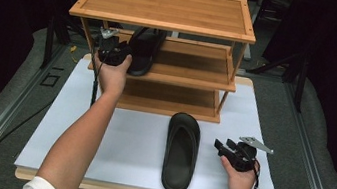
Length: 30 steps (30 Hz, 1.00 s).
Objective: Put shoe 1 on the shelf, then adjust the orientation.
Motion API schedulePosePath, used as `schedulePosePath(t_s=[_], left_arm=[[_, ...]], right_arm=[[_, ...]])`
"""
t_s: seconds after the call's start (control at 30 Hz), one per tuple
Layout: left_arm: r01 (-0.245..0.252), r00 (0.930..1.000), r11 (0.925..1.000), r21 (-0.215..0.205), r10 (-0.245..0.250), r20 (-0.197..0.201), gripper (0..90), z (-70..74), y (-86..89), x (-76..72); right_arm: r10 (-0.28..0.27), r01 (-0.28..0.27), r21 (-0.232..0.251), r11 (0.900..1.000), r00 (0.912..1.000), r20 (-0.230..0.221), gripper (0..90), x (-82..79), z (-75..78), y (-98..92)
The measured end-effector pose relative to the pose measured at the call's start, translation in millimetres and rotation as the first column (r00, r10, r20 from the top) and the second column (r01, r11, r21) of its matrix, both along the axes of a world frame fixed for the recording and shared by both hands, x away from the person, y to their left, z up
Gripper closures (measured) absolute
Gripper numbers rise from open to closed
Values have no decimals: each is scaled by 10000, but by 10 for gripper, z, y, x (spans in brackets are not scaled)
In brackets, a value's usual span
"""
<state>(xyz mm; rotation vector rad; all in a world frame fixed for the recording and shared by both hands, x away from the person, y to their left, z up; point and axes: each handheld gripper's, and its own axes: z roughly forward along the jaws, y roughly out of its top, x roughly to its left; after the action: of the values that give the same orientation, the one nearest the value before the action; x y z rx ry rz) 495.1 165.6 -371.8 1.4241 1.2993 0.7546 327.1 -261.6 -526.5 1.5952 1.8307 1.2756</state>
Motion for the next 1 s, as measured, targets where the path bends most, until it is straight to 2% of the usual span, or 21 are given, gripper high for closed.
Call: schedulePosePath(t_s=[0.23, 0.3, 0.37, 0.47, 0.53, 0.6, 0.67, 0.7, 0.73, 0.8, 0.87, 0.93, 1.0], left_arm=[[905, 9958, 9956, -243, -902, 137, 673, -31, -35, -120], [874, 9961, 9961, -85, -873, 101, 668, -33, -55, -159], [978, 9951, 9952, -95, -976, 137, 657, -35, -56, -188], [1129, 9934, 9931, -325, -1121, 258, 601, -33, -23, -254], [1358, 9898, 9896, -479, -1335, 496, 575, -34, 11, -324], [1500, 9869, 9879, -383, -1473, 651, 556, -35, 46, -410], [1748, 9819, 9839, -378, -1713, 810, 536, -43, 80, -497], [1887, 9787, 9814, -351, -1850, 893, 515, -51, 110, -566], [1954, 9766, 9804, -262, -1921, 967, 515, -61, 132, -618], [2238, 9707, 9742, -294, -2200, 969, 489, -86, 187, -728], [2461, 9663, 9692, -135, -2442, 808, 460, -114, 210, -795], [2966, 9535, 9550, -78, -2957, 592, 455, -187, 240, -914], [3485, 9362, 9372, 146, -3488, 429, 456, -288, 255, -1031]], right_arm=[[55, -52, -236, 9997, 9999, 100, 456, -4, 10, 24], [36, -25, -390, 9992, 9996, 280, 455, -15, 18, 46], [102, -91, -446, 9990, 9996, 258, 454, -24, 28, 48], [220, -191, -652, 9977, 9988, 443, 447, -57, 62, 84], [399, -360, -731, 9967, 9978, 524, 439, -77, 90, 121], [541, -476, -914, 9947, 9960, 707, 433, -93, 114, 180], [758, -683, -929, 9933, 9938, 808, 421, -122, 160, 247], [1009, -910, -966, 9911, 9895, 1031, 417, -155, 216, 314], [1009, -910, -966, 9911, 9895, 1031, 417, -155, 216, 314], [1217, -1115, -885, 9898, 9853, 1196, 410, -179, 279, 372], [1297, -1202, -784, 9896, 9830, 1299, 403, -201, 339, 420], [1491, -1410, -766, 9870, 9824, 1126, 401, -209, 396, 460], [1545, -1440, -906, 9854, 9805, 1218, 404, -219, 447, 488]])
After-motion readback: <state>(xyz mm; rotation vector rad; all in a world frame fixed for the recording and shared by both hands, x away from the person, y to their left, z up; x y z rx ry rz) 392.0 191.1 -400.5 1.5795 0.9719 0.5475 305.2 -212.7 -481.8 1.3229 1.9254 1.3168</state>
